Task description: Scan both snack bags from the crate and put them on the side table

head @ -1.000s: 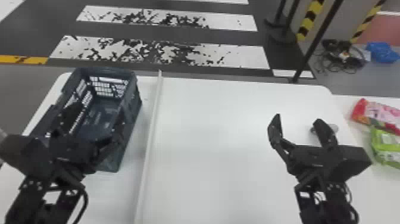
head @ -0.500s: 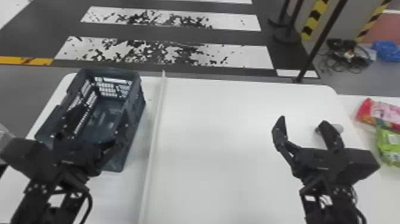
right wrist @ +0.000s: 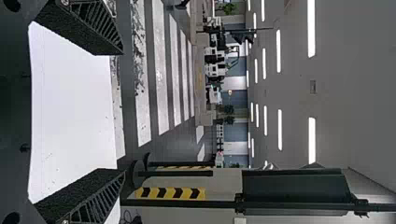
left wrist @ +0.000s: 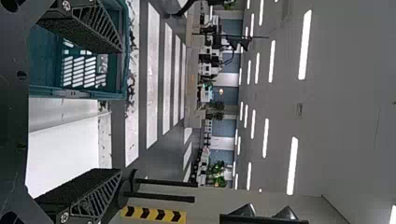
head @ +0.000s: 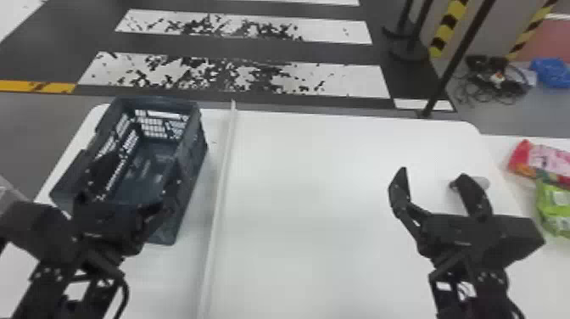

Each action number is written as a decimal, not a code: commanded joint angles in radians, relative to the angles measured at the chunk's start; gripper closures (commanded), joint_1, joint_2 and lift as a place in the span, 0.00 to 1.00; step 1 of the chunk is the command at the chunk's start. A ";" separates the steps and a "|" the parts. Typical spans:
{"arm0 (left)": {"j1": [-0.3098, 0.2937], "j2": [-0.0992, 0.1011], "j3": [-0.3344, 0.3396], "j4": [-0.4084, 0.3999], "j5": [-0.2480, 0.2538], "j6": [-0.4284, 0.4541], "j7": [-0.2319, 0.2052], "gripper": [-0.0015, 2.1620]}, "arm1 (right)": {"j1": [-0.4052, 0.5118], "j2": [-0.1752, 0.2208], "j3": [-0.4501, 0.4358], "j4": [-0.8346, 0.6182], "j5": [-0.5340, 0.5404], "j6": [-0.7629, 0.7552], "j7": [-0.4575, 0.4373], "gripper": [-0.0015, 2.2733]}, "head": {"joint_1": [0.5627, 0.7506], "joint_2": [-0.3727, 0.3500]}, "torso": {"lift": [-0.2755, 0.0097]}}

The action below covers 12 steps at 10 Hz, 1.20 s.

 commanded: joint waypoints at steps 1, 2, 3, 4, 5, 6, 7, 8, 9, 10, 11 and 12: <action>0.007 0.001 0.000 -0.007 0.000 0.000 0.000 0.04 | 0.003 -0.002 0.004 -0.003 0.001 0.000 0.000 0.01 | 0.70 0.45 | 0.66; 0.012 0.001 0.003 -0.010 0.000 0.000 0.000 0.04 | 0.003 -0.002 0.010 -0.003 0.007 0.000 0.000 0.01 | 0.70 0.46 | 0.66; 0.015 0.001 0.003 -0.013 0.000 0.000 0.000 0.04 | 0.005 -0.002 0.013 -0.005 0.009 0.000 0.000 0.01 | 0.70 0.46 | 0.66; 0.015 0.001 0.003 -0.014 0.000 0.000 0.000 0.04 | 0.006 -0.002 0.013 -0.008 0.009 0.000 0.000 0.01 | 0.70 0.46 | 0.66; 0.015 0.001 0.002 -0.014 0.000 0.000 0.000 0.04 | 0.006 -0.002 0.013 -0.009 0.011 0.000 -0.003 0.01 | 0.70 0.47 | 0.66; 0.013 0.001 0.002 -0.014 0.000 0.000 0.000 0.04 | 0.008 -0.003 0.013 -0.011 0.014 0.000 -0.009 0.01 | 0.70 0.47 | 0.66; 0.013 0.001 0.003 -0.013 0.000 0.000 0.000 0.04 | 0.008 -0.003 0.016 -0.012 0.015 0.000 -0.011 0.01 | 0.70 0.47 | 0.66; 0.013 0.001 0.003 -0.011 0.000 0.000 0.000 0.04 | 0.008 -0.003 0.018 -0.012 0.017 0.000 -0.011 0.01 | 0.70 0.47 | 0.66; 0.012 0.001 0.003 -0.011 0.000 0.000 0.000 0.04 | 0.006 -0.003 0.018 -0.012 0.018 0.000 -0.011 0.01 | 0.70 0.47 | 0.66; 0.010 0.001 0.003 -0.008 0.000 0.000 0.000 0.04 | 0.006 -0.003 0.018 -0.011 0.018 0.000 -0.011 0.01 | 0.70 0.47 | 0.66; 0.009 0.001 0.003 -0.007 0.000 0.003 0.000 0.04 | 0.006 -0.003 0.018 -0.011 0.018 0.000 -0.011 0.01 | 0.70 0.47 | 0.66; 0.007 0.001 0.003 -0.007 0.002 0.003 0.000 0.04 | 0.006 -0.003 0.016 -0.011 0.018 0.000 -0.011 0.01 | 0.70 0.47 | 0.66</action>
